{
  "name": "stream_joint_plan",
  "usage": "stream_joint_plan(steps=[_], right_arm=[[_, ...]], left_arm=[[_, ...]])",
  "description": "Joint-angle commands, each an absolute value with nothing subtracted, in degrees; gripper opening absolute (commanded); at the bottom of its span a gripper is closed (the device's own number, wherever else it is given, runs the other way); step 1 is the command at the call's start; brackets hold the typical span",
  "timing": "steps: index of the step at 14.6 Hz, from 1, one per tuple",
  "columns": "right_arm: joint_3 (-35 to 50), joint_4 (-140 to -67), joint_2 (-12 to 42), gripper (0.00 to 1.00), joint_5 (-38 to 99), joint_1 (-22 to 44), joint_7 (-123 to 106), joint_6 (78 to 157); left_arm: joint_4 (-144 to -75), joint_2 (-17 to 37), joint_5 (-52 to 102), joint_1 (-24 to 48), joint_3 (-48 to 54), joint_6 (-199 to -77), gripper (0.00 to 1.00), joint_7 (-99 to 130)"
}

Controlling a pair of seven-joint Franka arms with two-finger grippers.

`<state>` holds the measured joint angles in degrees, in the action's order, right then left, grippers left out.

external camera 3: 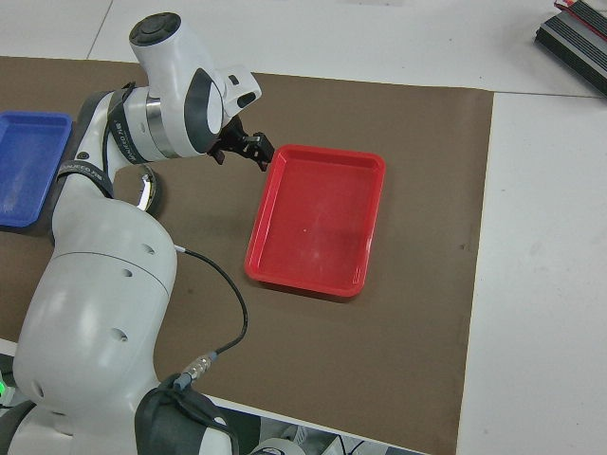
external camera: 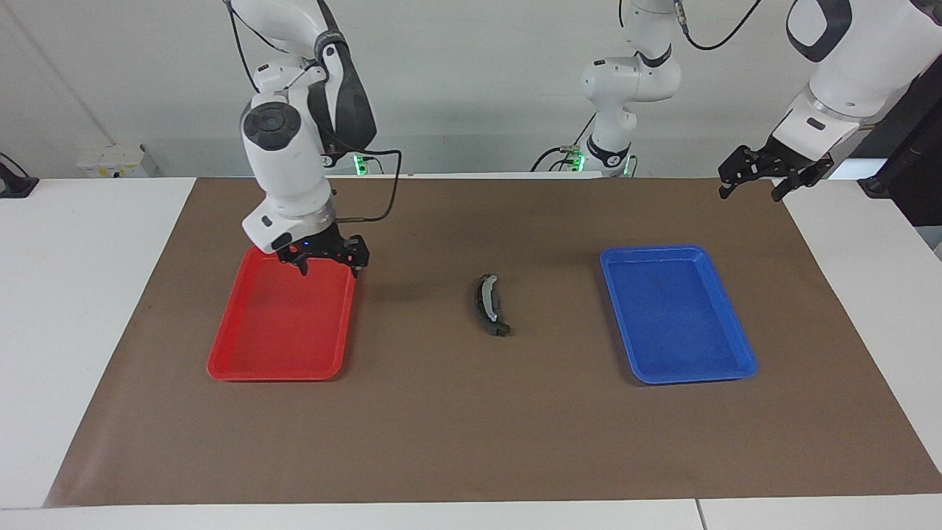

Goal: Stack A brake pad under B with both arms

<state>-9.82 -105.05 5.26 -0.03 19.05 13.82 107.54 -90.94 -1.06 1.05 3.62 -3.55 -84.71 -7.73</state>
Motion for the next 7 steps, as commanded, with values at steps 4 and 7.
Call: stream_joint_plan(steps=[4, 7], right_arm=[[-9.1, -106.3, -1.3, 1.0, -0.7, 9.2, 7.3, 105.3], [-9.1, -103.5, -4.0, 1.0, -0.8, 7.6, 7.1, 102.9]], left_arm=[[-92.9, -2.8, 0.8, 3.2, -3.1, -85.6, 0.99, -8.0], [-92.9, -2.8, 0.8, 3.2, -3.1, -85.6, 0.99, -8.0]])
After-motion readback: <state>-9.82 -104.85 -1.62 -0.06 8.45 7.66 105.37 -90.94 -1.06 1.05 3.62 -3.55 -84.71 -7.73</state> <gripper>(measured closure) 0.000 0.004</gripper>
